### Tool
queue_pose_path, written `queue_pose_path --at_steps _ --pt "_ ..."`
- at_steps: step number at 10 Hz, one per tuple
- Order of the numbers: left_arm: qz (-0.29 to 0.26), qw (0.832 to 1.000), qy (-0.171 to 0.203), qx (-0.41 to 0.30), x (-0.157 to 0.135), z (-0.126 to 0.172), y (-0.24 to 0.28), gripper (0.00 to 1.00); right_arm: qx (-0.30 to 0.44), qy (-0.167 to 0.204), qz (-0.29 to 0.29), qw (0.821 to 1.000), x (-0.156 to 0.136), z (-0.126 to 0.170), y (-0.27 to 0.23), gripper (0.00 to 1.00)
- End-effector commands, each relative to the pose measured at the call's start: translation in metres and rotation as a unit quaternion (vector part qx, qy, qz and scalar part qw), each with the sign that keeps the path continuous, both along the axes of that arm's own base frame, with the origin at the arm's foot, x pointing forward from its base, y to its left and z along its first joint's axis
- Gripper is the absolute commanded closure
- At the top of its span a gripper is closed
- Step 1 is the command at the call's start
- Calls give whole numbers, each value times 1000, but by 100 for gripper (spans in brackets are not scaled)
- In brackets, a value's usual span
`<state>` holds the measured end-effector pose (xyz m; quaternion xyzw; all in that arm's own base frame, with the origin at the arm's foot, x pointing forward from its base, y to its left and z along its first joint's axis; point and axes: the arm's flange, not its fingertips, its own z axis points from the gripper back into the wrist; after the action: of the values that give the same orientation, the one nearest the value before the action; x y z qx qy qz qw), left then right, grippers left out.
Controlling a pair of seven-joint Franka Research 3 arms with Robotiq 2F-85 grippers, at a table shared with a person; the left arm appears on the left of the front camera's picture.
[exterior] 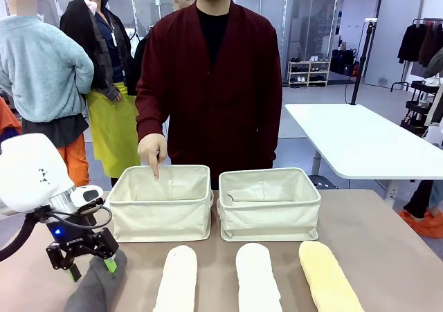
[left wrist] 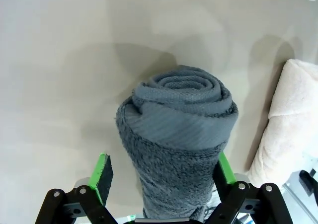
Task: Divide the towels into two baskets.
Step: Pick up one hotel-folded towel and place it in the Fabric basket indicated by the person.
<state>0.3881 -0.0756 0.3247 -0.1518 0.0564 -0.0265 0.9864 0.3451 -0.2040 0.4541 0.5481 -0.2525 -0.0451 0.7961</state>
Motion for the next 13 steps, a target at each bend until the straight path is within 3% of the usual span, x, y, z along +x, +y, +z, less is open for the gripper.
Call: queue_pose_path --at_steps 1,3,6,7,10,13 --pt "-1 1000 5 2 -55 -27 -5 0 0 -2 3 1000 -3 1 -1 0" --pt "-8 1000 6 -3 -57 -30 -12 0 0 -2 3 1000 -3 1 -1 0" --pt "-9 1000 -4 8 -57 -26 -13 89 0 -2 3 1000 -3 1 -1 0" --pt "-9 1000 -8 9 -57 -25 -13 100 0 -2 3 1000 -3 1 -1 0" --pt "-9 1000 -21 12 -59 -13 -17 96 0 -2 3 1000 -3 1 -1 0" --pt "-55 996 -64 34 -61 47 -26 100 0 -2 3 1000 -3 1 -1 0"
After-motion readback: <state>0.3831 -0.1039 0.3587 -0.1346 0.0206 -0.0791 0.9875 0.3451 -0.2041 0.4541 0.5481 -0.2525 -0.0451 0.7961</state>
